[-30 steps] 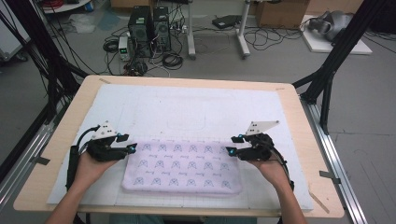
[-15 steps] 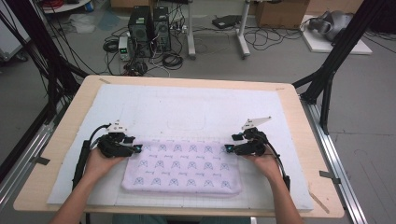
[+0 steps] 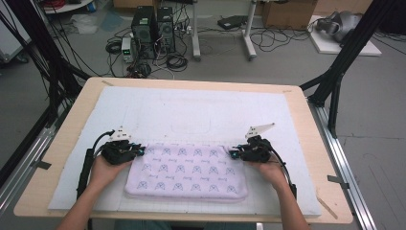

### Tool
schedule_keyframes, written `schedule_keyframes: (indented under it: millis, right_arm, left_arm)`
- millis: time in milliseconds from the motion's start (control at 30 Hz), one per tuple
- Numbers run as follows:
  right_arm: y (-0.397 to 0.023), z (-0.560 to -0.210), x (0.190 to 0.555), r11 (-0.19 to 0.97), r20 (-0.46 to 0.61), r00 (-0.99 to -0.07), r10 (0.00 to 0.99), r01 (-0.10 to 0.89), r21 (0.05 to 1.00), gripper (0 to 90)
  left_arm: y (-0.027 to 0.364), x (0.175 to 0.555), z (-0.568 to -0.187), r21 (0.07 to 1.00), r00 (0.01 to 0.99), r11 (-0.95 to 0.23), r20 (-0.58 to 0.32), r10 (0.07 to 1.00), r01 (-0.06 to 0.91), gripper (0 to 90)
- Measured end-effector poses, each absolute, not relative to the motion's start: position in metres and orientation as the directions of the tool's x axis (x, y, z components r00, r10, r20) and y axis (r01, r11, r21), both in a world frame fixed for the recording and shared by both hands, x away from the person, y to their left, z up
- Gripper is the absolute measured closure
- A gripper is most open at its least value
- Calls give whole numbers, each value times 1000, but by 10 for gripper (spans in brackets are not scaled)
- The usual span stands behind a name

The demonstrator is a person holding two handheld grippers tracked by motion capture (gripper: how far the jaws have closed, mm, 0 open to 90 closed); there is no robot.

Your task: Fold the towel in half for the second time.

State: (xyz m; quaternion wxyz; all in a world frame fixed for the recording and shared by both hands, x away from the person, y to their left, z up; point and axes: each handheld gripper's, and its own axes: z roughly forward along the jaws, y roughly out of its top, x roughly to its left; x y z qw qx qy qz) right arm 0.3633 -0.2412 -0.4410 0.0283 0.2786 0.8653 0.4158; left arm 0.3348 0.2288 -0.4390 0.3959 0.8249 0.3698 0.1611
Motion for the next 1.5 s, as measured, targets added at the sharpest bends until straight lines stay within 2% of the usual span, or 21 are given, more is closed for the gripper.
schedule_keyframes:
  millis: [133,233,367,567,600,667,767,833,900,967,1133,1233,1500]
  right_arm:
    - [-246,-429,364,456,174,-835,522,445,771,791]
    - [-246,-416,371,458,124,-824,553,426,780,791]
    - [-248,-397,387,443,74,-797,599,408,798,792]
    - [-253,-368,415,426,38,-765,643,399,812,789]
    - [-252,-365,421,429,19,-761,649,386,817,768]
    - [-253,-363,435,400,19,-723,691,404,822,586]
    - [-258,-371,446,347,96,-691,717,473,810,532]
    - [-257,-377,444,347,122,-696,707,493,798,511]
    - [-256,-382,437,341,120,-702,702,479,809,511]
    - [-255,-387,429,346,123,-705,699,483,804,509]
    - [-253,-392,413,366,119,-714,689,486,794,491]
    - [-252,-392,407,361,127,-712,690,491,793,444]
    - [-243,-385,390,325,135,-713,688,469,821,258]
  left_arm:
    - [227,342,-431,804,650,-368,-30,759,466,815]
    - [221,353,-421,827,628,-336,-26,778,451,816]
    - [216,375,-402,850,606,-298,-31,795,434,816]
    - [209,412,-377,863,573,-301,17,819,405,815]
    - [207,418,-376,870,554,-295,30,832,396,798]
    - [206,427,-380,861,514,-289,37,857,419,672]
    - [209,431,-389,825,516,-297,7,856,482,615]
    - [211,424,-394,819,532,-317,17,847,478,609]
    - [214,418,-397,812,551,-314,-12,834,492,605]
    - [214,410,-398,812,568,-333,2,823,480,594]
    - [218,390,-400,824,595,-319,-29,803,469,585]
    - [221,382,-402,824,605,-316,-41,795,471,557]
    - [221,369,-401,832,637,-307,-71,767,462,366]
